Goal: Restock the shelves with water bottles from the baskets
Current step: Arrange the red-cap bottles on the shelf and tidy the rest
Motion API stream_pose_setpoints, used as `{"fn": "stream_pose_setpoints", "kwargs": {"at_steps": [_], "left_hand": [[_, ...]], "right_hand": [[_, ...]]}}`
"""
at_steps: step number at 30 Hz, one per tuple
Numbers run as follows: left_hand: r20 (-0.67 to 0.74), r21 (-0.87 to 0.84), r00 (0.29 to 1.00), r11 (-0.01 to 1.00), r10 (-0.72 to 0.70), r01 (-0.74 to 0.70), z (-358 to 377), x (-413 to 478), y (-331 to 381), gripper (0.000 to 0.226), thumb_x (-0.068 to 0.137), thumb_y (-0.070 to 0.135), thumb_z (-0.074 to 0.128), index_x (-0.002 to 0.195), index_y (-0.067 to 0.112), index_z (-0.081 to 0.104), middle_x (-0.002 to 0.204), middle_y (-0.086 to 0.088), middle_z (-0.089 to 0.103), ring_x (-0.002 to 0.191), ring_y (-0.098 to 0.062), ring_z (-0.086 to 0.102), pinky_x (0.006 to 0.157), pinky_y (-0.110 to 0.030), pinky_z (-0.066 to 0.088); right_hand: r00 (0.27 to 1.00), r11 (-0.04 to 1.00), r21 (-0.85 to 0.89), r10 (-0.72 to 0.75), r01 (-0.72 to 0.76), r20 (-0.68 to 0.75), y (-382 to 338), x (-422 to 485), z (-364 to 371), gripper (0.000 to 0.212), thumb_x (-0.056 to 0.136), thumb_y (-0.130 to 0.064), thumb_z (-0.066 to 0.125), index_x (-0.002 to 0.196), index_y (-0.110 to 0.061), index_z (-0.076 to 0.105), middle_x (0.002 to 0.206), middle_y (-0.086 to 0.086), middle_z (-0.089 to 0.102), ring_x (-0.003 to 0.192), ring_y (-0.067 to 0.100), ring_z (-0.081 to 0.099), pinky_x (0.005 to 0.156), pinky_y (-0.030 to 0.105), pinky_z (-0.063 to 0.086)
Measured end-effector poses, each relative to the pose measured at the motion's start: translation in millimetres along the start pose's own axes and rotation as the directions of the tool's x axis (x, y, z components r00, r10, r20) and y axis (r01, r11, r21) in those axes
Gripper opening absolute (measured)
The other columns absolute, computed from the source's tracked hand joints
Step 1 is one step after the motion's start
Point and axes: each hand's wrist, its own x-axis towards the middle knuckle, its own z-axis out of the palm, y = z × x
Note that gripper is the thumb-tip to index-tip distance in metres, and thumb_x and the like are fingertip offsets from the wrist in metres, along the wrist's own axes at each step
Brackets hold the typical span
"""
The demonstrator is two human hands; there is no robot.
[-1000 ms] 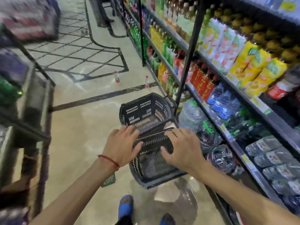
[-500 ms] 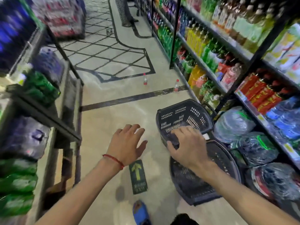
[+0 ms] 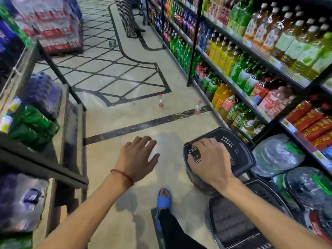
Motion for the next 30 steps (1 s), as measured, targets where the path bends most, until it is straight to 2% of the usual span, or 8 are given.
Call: {"fn": "stream_pose_setpoints", "kwargs": {"at_steps": [5, 8, 11, 16, 22, 30], "left_hand": [[0.031, 0.017, 0.999, 0.999, 0.032, -0.032, 10, 97, -70, 0.045, 0.09, 0.053, 0.047, 0.111, 0.02, 0.068, 0.111, 0.0, 0.068, 0.094, -0.029, 0.067, 0.073, -0.039, 0.054], [0.059, 0.035, 0.997, 0.998, 0.054, -0.057, 9, 157, -107, 0.046, 0.091, 0.054, 0.042, 0.115, 0.023, 0.066, 0.111, 0.003, 0.065, 0.095, -0.027, 0.064, 0.069, -0.038, 0.052], [0.061, 0.014, 0.997, 0.998, 0.056, -0.057, 13, 216, -138, 0.048, 0.09, 0.054, 0.039, 0.114, 0.022, 0.065, 0.111, 0.002, 0.065, 0.095, -0.028, 0.064, 0.066, -0.04, 0.054], [0.057, -0.019, 0.995, 0.997, 0.079, -0.079, 34, 307, -173, 0.044, 0.091, 0.051, 0.039, 0.11, 0.02, 0.066, 0.111, 0.001, 0.066, 0.093, -0.028, 0.063, 0.067, -0.039, 0.053], [0.031, -0.044, 0.99, 0.99, 0.138, -0.137, 66, 437, -225, 0.034, 0.089, 0.043, 0.055, 0.108, 0.018, 0.067, 0.113, -0.002, 0.068, 0.095, -0.03, 0.065, 0.069, -0.04, 0.053], [0.066, -0.088, 0.946, 0.946, 0.317, -0.311, 79, 594, -291, 0.042, 0.095, 0.045, 0.046, 0.114, 0.016, 0.068, 0.119, -0.004, 0.068, 0.103, -0.029, 0.065, 0.078, -0.044, 0.055]], "right_hand": [[0.998, 0.999, -0.05, 0.018, -0.015, 0.061, -11, 112, 24, 0.045, 0.09, -0.053, 0.05, 0.112, -0.024, 0.076, 0.111, -0.005, 0.073, 0.104, 0.021, 0.066, 0.09, 0.04, 0.053], [0.998, 0.998, -0.048, 0.033, -0.03, 0.051, -13, 176, 36, 0.049, 0.089, -0.055, 0.044, 0.106, -0.023, 0.078, 0.104, -0.005, 0.073, 0.099, 0.021, 0.068, 0.086, 0.039, 0.055], [0.999, 0.998, 0.032, 0.053, -0.052, -0.005, -8, 235, 45, 0.045, 0.085, -0.05, 0.052, 0.101, -0.017, 0.078, 0.1, -0.002, 0.073, 0.096, 0.026, 0.067, 0.08, 0.039, 0.054], [0.991, 0.991, -0.012, 0.135, -0.135, 0.019, 3, 318, 53, 0.039, 0.086, -0.048, 0.061, 0.109, -0.021, 0.077, 0.108, -0.004, 0.072, 0.106, 0.022, 0.064, 0.086, 0.038, 0.053], [0.966, 0.966, -0.044, 0.25, -0.253, -0.069, 13, 422, 85, 0.037, 0.085, -0.047, 0.059, 0.104, -0.021, 0.076, 0.103, -0.004, 0.072, 0.101, 0.023, 0.065, 0.081, 0.039, 0.052], [0.896, 0.891, -0.097, 0.437, -0.443, -0.079, 21, 548, 103, 0.036, 0.085, -0.046, 0.06, 0.105, -0.022, 0.078, 0.107, -0.004, 0.074, 0.103, 0.023, 0.065, 0.085, 0.039, 0.05]]}}
